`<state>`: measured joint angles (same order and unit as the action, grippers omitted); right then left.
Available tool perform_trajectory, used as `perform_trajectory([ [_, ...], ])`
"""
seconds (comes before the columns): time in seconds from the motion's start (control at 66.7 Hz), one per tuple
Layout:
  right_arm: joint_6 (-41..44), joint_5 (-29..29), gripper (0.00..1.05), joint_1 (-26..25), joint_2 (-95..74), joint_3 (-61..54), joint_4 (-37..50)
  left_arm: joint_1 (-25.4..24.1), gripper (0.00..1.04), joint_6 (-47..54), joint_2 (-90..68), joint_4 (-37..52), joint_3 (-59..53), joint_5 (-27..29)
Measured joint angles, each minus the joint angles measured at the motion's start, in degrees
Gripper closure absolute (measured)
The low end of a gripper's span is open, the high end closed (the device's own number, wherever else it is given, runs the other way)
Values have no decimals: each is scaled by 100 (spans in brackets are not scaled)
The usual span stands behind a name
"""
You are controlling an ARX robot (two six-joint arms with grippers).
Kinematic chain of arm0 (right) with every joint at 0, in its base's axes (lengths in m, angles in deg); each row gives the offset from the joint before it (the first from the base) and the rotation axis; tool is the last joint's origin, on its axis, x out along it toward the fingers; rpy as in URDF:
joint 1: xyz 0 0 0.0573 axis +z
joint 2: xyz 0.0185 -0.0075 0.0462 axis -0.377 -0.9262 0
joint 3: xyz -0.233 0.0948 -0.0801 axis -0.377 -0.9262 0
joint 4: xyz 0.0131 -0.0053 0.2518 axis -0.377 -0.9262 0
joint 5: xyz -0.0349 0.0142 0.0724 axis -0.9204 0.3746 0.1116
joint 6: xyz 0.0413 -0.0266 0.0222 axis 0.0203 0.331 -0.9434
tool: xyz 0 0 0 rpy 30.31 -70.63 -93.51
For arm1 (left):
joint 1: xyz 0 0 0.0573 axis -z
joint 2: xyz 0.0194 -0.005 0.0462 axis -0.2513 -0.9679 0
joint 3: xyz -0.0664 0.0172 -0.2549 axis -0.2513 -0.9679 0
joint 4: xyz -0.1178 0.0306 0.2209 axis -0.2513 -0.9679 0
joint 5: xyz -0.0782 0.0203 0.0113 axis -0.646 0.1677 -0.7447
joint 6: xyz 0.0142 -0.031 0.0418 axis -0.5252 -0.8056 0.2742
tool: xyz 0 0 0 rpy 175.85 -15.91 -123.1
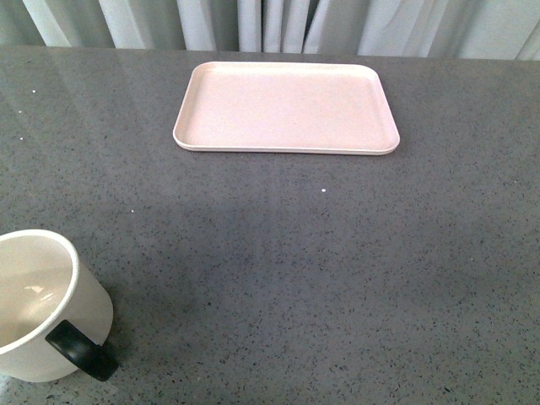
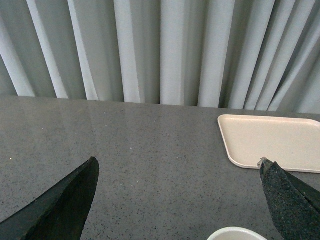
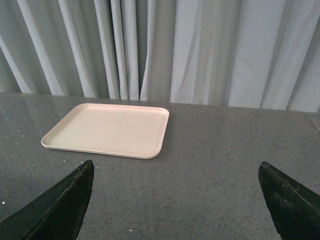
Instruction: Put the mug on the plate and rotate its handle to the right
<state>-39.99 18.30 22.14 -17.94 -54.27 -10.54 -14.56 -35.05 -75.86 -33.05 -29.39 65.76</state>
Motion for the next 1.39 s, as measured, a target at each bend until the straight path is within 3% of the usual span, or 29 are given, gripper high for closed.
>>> perform_trajectory([
  [0.614, 0, 0, 9, 0, 0, 0, 0, 0, 9, -2, -9, -13, 4, 0],
  [0.749, 0, 2, 9, 0, 0, 0, 0, -273, 9, 57, -1829, -2076, 1137, -444],
  [1.049, 0, 0, 9, 0, 0, 0, 0, -841, 9, 1392, -4697, -1252, 2295, -944],
  [1.393, 0, 0, 9, 0, 0, 0, 0, -721, 9, 2065, -5731, -1145, 2382, -1134],
])
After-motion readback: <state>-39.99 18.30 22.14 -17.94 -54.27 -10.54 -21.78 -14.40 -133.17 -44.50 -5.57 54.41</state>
